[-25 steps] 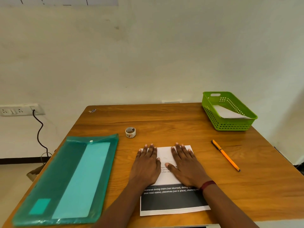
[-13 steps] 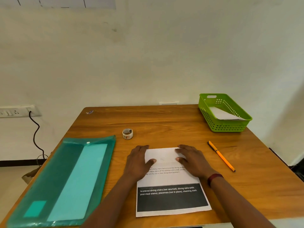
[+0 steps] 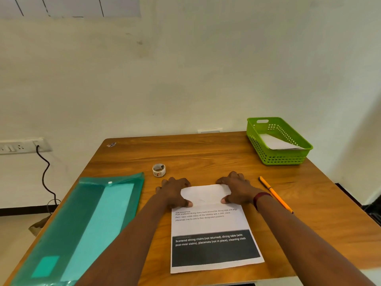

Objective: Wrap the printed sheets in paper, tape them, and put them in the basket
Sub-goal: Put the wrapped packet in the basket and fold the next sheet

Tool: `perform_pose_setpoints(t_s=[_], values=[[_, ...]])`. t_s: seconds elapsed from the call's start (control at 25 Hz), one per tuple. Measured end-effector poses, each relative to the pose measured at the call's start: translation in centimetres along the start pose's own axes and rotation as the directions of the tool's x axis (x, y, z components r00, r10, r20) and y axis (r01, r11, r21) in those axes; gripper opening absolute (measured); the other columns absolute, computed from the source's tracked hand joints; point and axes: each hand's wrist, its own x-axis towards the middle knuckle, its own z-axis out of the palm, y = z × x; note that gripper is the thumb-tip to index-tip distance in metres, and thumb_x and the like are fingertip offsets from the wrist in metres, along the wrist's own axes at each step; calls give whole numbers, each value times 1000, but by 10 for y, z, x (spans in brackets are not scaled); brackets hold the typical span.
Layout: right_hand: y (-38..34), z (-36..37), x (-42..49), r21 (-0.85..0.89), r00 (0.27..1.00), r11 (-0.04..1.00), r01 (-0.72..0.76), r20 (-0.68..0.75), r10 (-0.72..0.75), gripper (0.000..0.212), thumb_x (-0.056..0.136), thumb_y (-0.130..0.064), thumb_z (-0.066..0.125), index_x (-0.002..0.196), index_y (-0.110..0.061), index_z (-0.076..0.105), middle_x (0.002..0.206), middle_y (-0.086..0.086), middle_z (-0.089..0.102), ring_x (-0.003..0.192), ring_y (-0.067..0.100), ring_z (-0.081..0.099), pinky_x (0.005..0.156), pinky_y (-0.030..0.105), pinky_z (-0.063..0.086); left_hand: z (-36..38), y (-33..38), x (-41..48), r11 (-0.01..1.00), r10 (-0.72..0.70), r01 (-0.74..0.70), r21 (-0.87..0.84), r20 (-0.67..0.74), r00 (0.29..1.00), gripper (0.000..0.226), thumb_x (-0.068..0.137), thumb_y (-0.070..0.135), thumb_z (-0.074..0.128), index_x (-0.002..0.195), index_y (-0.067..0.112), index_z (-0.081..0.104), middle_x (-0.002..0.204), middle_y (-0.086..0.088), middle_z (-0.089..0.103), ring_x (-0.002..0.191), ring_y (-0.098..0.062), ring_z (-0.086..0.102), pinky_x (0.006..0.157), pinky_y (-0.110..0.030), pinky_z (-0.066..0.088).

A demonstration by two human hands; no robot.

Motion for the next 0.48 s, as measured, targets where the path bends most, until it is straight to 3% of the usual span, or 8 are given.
perform_pose_setpoints(t_s=[0.24,0.48], values=[[3,7,-6,88,997,996,8,-74,-2,70,80,-37,76,140,-32,40,137,5,37,131,28,29,106,44,28,13,-5,-10,990,24,-49,-132,-179,984,64,72,47,81,124,40,45,130,1,47,127,-26,35,102,-46,34],[9,28,-23,335,937,933,128,-350,-3,60,76,-24,81,129,-29,55,126,-2,55,123,21,44,100,35,37,33,-6,-32,963,90,-203,-179,-497,863,60,72,44,80,125,34,53,122,8,54,117,-19,38,93,-34,36]])
